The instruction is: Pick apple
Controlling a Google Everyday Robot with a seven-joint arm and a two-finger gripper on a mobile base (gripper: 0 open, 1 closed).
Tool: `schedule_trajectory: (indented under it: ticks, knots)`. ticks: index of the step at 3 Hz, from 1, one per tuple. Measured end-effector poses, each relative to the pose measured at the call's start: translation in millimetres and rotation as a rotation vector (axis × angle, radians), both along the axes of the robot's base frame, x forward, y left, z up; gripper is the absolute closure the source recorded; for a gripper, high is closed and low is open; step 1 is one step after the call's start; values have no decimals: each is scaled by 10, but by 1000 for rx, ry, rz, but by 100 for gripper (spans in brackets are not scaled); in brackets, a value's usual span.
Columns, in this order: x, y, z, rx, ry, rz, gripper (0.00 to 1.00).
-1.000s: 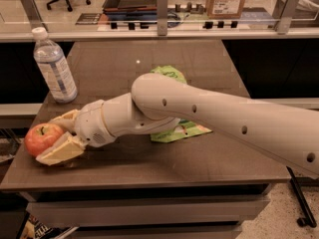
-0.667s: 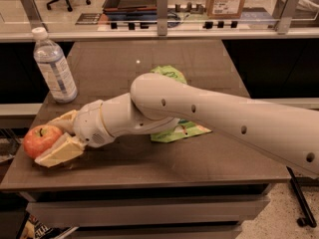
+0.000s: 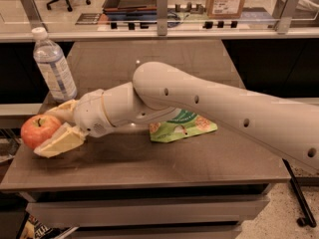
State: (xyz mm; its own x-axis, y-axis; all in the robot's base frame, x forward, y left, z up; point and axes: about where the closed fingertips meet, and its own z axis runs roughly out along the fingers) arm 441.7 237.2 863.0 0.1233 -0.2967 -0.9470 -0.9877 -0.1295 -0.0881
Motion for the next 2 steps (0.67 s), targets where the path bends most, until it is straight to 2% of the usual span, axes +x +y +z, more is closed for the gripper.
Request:
schedule_trajectory:
  ticks: [2]
  knots:
    - [236, -180, 534, 79, -87, 56, 100]
